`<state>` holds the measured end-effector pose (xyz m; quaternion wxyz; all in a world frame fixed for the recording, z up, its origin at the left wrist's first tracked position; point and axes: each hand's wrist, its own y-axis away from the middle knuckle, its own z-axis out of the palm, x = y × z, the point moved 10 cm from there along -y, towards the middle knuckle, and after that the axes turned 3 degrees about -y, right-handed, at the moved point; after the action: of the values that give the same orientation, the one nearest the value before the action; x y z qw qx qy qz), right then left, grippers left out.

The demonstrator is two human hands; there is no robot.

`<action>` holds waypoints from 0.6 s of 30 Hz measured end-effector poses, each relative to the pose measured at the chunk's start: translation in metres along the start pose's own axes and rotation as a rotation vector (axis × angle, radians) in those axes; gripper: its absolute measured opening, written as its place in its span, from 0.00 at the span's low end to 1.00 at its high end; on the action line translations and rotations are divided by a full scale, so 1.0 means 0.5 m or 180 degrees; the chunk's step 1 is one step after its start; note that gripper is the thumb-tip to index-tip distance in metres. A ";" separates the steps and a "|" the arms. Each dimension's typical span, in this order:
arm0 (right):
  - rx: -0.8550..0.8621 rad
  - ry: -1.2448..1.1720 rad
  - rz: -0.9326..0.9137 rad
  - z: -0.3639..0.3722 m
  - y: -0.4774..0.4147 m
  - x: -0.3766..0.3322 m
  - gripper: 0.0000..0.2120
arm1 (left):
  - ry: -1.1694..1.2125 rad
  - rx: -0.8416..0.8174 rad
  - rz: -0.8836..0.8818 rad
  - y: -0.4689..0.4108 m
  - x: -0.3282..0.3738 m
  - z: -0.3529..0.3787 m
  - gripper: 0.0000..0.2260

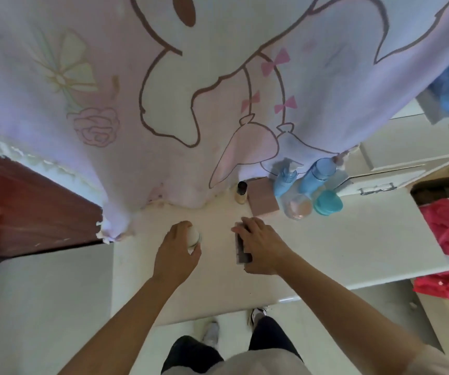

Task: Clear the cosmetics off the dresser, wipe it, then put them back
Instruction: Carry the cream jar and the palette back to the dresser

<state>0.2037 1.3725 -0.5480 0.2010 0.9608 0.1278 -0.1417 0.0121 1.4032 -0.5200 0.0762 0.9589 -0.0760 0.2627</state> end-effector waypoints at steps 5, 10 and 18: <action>-0.0328 0.0183 -0.0401 0.056 -0.107 0.002 0.46 | -0.0202 -0.0237 -0.0342 -0.042 -0.035 0.063 0.21; -0.0560 0.0340 -0.0631 0.103 -0.163 -0.009 0.44 | -0.0249 -0.0332 -0.0593 -0.066 -0.065 0.106 0.22; -0.0215 0.0296 -0.0787 0.133 -0.106 0.015 0.33 | -0.0360 -0.0486 -0.0447 -0.042 -0.078 0.156 0.25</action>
<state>0.1800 1.3929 -0.6273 0.2081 0.9360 0.2590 -0.1164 0.0215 1.4133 -0.6088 0.1628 0.9665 -0.0326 0.1956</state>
